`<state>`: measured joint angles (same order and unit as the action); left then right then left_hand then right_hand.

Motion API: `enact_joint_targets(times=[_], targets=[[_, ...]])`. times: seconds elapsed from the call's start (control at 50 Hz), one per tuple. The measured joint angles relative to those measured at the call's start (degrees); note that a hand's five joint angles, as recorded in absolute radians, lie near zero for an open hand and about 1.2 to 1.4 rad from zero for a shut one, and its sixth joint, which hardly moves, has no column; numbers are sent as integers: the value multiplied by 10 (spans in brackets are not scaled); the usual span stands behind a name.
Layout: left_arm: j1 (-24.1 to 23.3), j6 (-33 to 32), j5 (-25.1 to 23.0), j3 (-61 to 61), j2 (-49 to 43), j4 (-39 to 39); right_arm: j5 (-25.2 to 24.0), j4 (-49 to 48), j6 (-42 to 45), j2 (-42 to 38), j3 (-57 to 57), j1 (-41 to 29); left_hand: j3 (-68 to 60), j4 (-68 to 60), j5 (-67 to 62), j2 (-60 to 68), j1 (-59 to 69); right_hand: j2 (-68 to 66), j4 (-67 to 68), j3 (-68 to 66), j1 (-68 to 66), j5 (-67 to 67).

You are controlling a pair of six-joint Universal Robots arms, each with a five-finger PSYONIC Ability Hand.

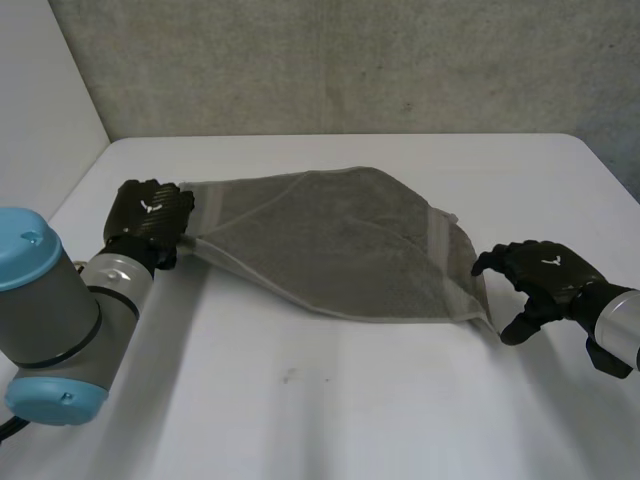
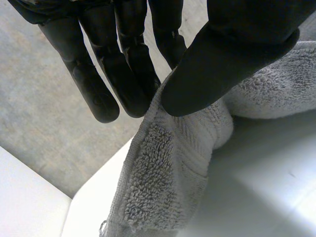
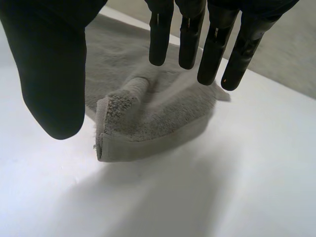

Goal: Fold the towel.

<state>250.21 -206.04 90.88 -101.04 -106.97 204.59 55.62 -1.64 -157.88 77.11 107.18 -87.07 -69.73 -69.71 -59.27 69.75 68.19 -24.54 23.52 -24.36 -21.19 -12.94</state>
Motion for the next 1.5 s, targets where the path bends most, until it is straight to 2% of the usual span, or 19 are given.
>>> enact_joint_targets(times=[0.16, 0.44, 0.52, 0.56, 0.62, 0.72, 0.8, 0.82, 0.98, 1.34, 1.42, 1.46, 1.48, 1.5], targets=[[2, 0, 0, 0, 12, 0, 89, -22, -73, 6, 15, -40, 0, 0, 0, 0, 0, 0, 0, 0, 0, 0], [9, 1, 1, -2, 12, -1, 133, -70, -160, -70, -11, -104, 0, 0, 0, 0, 0, -5, 16, -7, -5, -23], [12, 1, 1, -2, 11, -1, 166, -96, -163, -91, -23, -121, 0, 0, 0, 0, 0, -62, 75, -64, -55, -71], [14, 1, 1, -2, 11, -1, 187, -115, -158, -104, -31, -129, 0, 0, 0, 0, 0, -180, 184, -175, -150, -178], [16, 1, 1, -2, 11, -1, 213, -140, -135, -121, -41, -137, 0, 0, 0, 0, 0, -239, 250, -241, -198, -238], [22, 1, 0, -5, 11, -3, 237, -162, -78, -133, -47, -143, 0, 0, 0, 0, 0, -249, 263, -255, -210, -250], [27, 1, -1, -9, 11, -3, 244, -166, -41, -135, -47, -143, 0, 0, 0, 0, 0, -191, 206, -193, -166, -214], [28, 0, -1, -10, 11, -3, 245, -165, -30, -135, -46, -142, 0, 0, 0, 0, 0, -147, 157, -147, -128, -170], [32, 0, -2, -12, 11, -3, 245, -158, -21, -133, -43, -144, 0, 0, 0, 0, 0, -61, 70, -61, -58, -80], [69, -1, -3, -2, 9, -2, 239, -140, -64, -123, -28, -142, 0, 0, 0, 0, 0, -61, 69, -61, -58, -78], [73, -2, -3, 0, 9, -2, 238, -140, -64, -123, -27, -144, 0, 0, 0, 0, 0, -76, 84, -77, -66, -92], [74, -2, -3, 0, 9, -2, 236, -140, -64, -123, -26, -145, 0, 0, 0, 0, 0, -163, 172, -163, -142, -167], [75, -2, -3, -1, 9, -2, 235, -142, -64, -124, -25, -147, 0, 0, 0, 0, 0, -256, 263, -255, -222, -254], [75, -2, -3, -2, 8, -3, 234, -142, -64, -124, -25, -147, 0, 0, 0, 0, 0, -256, 263, -255, -222, -254]])
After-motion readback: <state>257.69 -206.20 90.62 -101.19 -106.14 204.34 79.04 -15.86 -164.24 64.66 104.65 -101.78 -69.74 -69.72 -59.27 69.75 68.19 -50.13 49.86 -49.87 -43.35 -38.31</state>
